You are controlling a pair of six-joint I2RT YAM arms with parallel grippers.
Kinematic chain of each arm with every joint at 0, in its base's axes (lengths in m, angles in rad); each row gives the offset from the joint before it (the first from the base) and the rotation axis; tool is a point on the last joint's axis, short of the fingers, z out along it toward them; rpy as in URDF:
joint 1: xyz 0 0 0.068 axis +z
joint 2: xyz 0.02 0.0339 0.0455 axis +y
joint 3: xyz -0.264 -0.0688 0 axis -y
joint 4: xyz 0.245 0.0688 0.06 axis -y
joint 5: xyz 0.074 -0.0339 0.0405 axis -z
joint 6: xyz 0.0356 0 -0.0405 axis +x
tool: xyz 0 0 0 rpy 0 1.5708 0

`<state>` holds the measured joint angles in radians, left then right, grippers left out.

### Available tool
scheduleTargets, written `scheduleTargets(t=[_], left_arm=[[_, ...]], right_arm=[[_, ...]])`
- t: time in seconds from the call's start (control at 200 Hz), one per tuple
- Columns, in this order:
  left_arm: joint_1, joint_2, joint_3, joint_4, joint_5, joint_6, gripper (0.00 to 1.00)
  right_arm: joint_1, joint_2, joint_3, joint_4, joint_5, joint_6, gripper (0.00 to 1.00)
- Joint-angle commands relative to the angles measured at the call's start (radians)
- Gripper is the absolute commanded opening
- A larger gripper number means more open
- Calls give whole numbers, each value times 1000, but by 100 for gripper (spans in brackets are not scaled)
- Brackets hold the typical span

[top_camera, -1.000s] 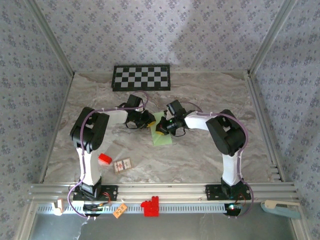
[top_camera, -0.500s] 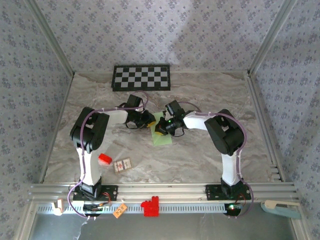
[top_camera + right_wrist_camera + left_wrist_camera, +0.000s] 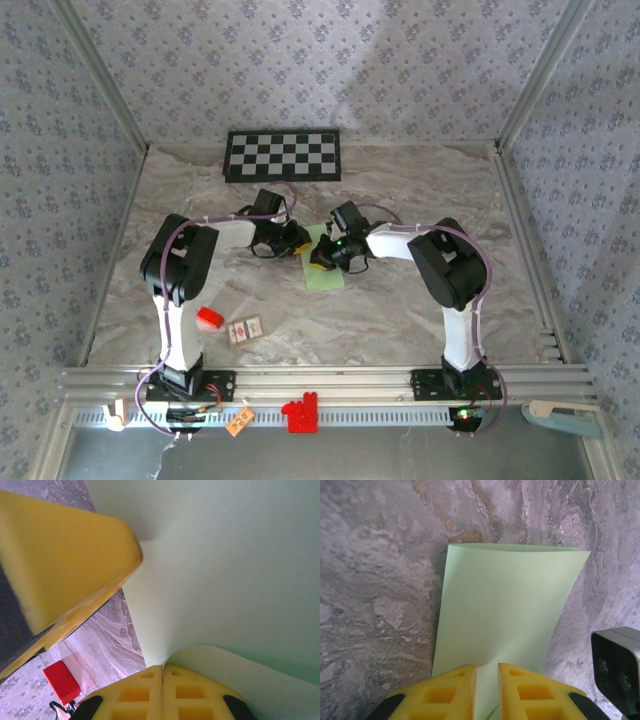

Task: Fold a paper plane with a square sheet of paper (pick it up from the middle)
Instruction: Fold the triangle a second time at the center of the table.

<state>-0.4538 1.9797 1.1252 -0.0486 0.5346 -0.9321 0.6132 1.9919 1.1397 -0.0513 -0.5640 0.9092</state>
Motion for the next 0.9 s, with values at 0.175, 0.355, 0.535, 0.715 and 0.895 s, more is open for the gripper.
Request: scheduleTargets(t=[0.175,0.355,0.535,0.715,0.895], left_arm=[[-8,36,-4,-61,-11,11,20],[-8,33,-8,-60,-12,11,20],[-8,27,-11,-60,-12,10,20],[-6,-4,9,-72,-10,3,21],[20,-71,40,-87,-26,-13,26]], right_arm=[[-3,21,3,-22,16,5,5],[-4,25,3,-20,16,8,5],[-4,31,6,-36,24,12,6],[-5,42,11,-68,33,18,10],[-7,50,12,-84,39,22,19]])
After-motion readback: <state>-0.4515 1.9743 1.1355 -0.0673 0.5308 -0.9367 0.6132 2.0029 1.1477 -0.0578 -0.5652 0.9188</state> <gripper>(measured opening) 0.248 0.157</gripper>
